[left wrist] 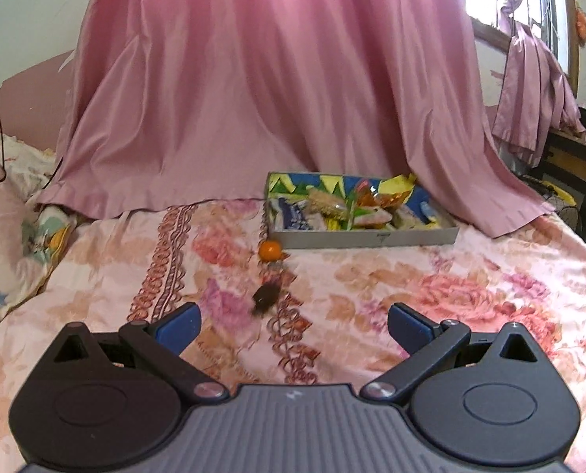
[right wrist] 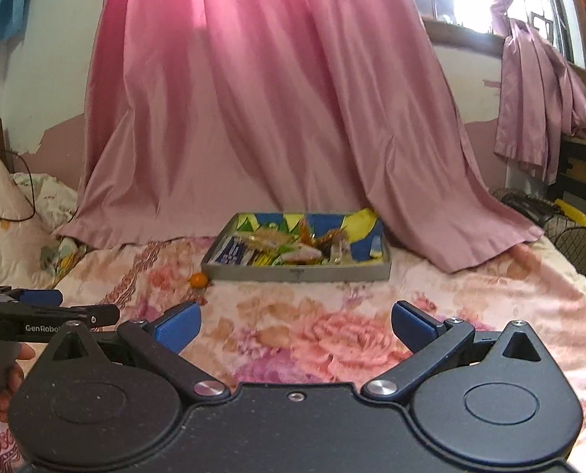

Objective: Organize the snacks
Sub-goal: 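Move both tools down toward the orange and the dark meat snack pack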

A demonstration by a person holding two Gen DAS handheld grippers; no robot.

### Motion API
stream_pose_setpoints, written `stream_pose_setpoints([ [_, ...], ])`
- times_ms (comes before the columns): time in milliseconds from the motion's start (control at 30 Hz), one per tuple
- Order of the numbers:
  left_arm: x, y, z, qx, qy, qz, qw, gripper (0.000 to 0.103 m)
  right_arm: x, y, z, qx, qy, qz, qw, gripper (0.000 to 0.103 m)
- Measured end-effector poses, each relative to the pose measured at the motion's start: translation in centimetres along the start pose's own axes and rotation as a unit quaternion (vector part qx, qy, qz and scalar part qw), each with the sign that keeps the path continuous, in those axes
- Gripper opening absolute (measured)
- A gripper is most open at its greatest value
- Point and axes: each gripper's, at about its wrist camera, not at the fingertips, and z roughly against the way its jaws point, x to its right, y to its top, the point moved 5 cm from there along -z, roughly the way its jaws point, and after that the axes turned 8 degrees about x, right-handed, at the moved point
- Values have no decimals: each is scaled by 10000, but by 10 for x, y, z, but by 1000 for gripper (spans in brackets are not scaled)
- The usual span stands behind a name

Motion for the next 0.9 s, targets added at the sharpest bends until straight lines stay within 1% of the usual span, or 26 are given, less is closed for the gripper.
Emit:
stream_pose_setpoints([
  [167,-10,-12,-1,-140,106,81,9998,103,-3,-18,-6,-236,65,-33,9997,102],
  [300,-14,-18,-6,-268,174,14,9995,103,-6,-26,-15,-388,152,42,9991,102],
  [733,-23,-25,-24,-568,238,-322,9976,103,-24,-31,-48,-578,533,238,9966,102],
  [900,-26,-21,-31,-634,291,-270,9972,103,-28,-30,-62,-579,607,233,9962,102],
])
